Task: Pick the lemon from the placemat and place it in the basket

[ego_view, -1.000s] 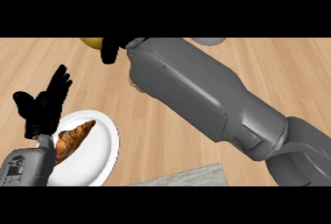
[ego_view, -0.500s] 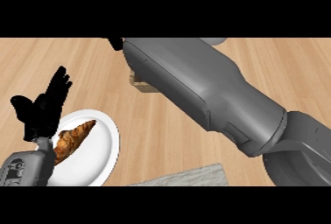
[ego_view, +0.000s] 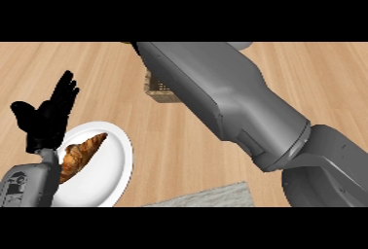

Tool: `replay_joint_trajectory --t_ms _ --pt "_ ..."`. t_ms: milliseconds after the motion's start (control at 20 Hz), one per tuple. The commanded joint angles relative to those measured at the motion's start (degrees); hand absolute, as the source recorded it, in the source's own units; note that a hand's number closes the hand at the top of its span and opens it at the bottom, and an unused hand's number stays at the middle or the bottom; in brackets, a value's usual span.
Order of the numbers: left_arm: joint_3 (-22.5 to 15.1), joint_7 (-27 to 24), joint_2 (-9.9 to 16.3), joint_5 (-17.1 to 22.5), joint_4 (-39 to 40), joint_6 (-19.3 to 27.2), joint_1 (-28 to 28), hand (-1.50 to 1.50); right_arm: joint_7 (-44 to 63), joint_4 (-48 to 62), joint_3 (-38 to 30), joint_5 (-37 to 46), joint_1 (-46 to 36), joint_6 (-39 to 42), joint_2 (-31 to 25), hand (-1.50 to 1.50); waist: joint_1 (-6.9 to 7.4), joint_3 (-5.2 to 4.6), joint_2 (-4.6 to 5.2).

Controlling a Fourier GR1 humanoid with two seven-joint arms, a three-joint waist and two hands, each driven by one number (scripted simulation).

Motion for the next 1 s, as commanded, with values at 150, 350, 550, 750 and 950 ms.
replay_joint_trajectory --t_ms 150,350,550,750,950 --pt "-1.75 0.72 -2.00 -1.91 -1.74 2.11 0.81 0.00 -2.85 2.57 -0.40 1.15 3.51 4.06 0.34 1.50 -0.15 0.05 -0.17" --pt "-0.23 0.82 0.04 0.45 -2.02 -1.03 1.23 0.00 -3.44 4.37 -0.39 2.27 3.94 2.19 0.34 1.50 0.98 0.01 0.10" --pt "0.22 -3.94 -1.30 -0.72 4.70 0.34 -1.12 0.00 -1.25 2.05 0.09 2.94 5.40 0.63 0.34 1.50 0.88 -0.05 0.32" --pt "-2.64 2.39 -2.41 -1.59 -4.64 1.26 1.63 0.00 -3.77 6.04 -0.33 4.78 4.99 1.60 0.35 1.50 1.11 0.05 0.00" --pt "-1.38 -3.72 -1.77 -1.51 0.04 -0.07 3.05 0.00 -4.41 6.92 -1.31 5.79 3.80 2.70 0.35 1.50 0.37 0.02 0.06"
